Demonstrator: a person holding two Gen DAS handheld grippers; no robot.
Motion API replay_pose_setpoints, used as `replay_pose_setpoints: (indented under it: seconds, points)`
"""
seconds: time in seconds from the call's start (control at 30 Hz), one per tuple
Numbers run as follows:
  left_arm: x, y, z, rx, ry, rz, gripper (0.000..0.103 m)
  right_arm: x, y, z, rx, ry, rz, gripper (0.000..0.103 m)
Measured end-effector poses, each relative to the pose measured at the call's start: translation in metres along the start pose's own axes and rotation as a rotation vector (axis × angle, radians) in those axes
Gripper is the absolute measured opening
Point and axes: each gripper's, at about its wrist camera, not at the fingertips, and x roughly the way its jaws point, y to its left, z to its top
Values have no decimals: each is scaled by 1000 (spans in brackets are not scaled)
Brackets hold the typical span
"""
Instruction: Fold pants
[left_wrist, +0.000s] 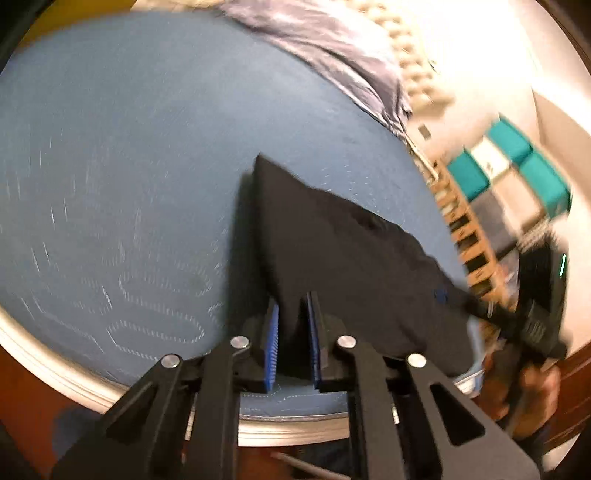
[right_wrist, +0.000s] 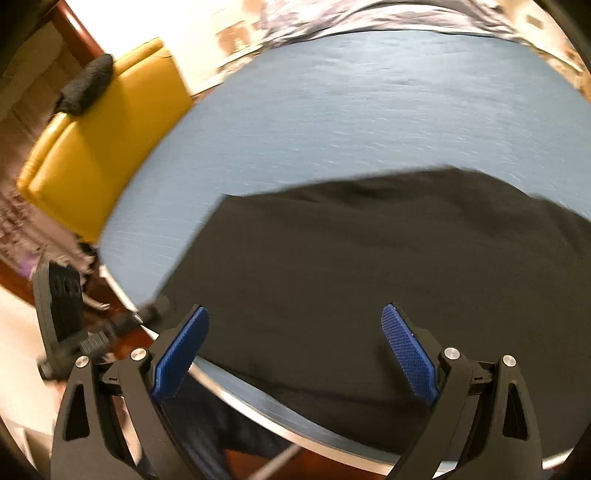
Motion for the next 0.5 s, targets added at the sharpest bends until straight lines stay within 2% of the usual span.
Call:
replay_pose_setpoints:
  seconds: [0.1,0.33,0.43,0.5]
  points:
    - [-3,-27,-1,90,-25,65,12,14,20,32,22,42,108,91]
    - [-6,-62,-12,211,-70,180,11,66,65,68,-49,226,107,91]
    - [-8,-75,-15,253,-91,210,10,85,76,71,-50,297,101,91]
    - [-9,-85,-18,278,-104,217,9,95,83,69,-47,334,127,91]
